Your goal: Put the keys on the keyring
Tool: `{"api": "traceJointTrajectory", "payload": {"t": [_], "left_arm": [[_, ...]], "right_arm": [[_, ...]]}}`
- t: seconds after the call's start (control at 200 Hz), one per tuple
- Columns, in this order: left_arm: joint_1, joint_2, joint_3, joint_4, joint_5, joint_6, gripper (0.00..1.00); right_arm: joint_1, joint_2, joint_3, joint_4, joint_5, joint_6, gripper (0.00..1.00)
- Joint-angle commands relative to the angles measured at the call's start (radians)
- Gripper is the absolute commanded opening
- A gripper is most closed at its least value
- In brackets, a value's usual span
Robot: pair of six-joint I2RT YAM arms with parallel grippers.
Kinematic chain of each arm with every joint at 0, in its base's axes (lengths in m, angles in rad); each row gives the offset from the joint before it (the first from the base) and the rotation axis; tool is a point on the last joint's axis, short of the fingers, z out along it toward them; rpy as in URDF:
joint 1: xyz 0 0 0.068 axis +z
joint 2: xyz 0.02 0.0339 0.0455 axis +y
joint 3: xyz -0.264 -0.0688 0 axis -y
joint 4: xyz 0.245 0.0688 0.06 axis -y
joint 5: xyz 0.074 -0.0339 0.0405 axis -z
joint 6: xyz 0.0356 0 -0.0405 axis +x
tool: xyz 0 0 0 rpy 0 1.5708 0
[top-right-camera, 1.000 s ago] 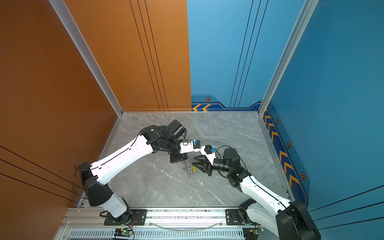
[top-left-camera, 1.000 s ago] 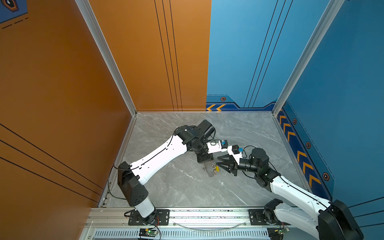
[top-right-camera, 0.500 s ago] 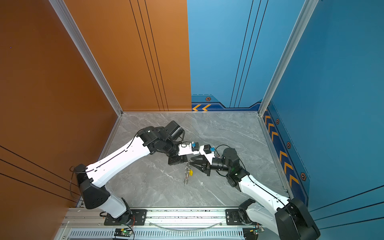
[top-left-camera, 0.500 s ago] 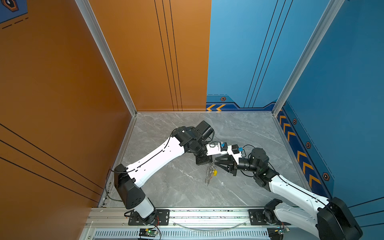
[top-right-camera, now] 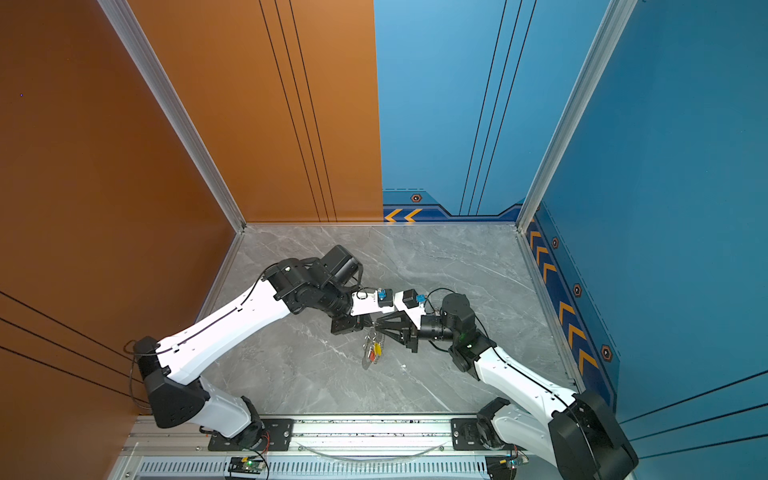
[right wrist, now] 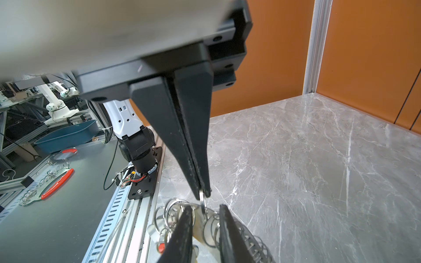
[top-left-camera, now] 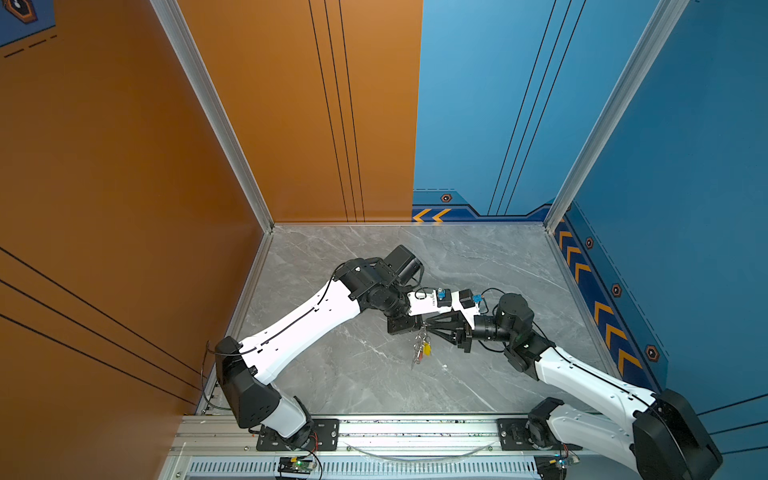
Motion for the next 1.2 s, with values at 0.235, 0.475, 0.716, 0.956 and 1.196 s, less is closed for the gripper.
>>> {"api": "traceJointTrajectory", "payload": {"t": [0.235, 0.475, 0.716, 0.956, 1.196], "left_arm": [[-0.018, -0.043, -0.017, 0.066, 0.045, 0.02, 0.0], [-0.018, -0.072, -0.045, 0.107, 0.027, 0.015, 0.0], [-0.019, -0.082, -0.058, 0.129, 0.016, 0.009, 0.0], [-0.018, -0.084, -0.059, 0.133, 0.03, 0.003, 0.0], [-0.01, -0.092, -0.073, 0.17, 0.04, -0.016, 0.0]], "right_arm": [[0.025, 0.017, 0.033, -0.036, -0.014, -0.02, 0.18], [0.028, 0.021, 0.036, -0.047, -0.005, -0.029, 0.15], [0.027, 0.014, 0.033, -0.037, -0.008, -0.022, 0.11], [0.035, 0.016, 0.034, -0.028, -0.008, -0.018, 0.04], [0.029, 0.006, 0.029, -0.027, 0.052, -0.013, 0.0]]}}
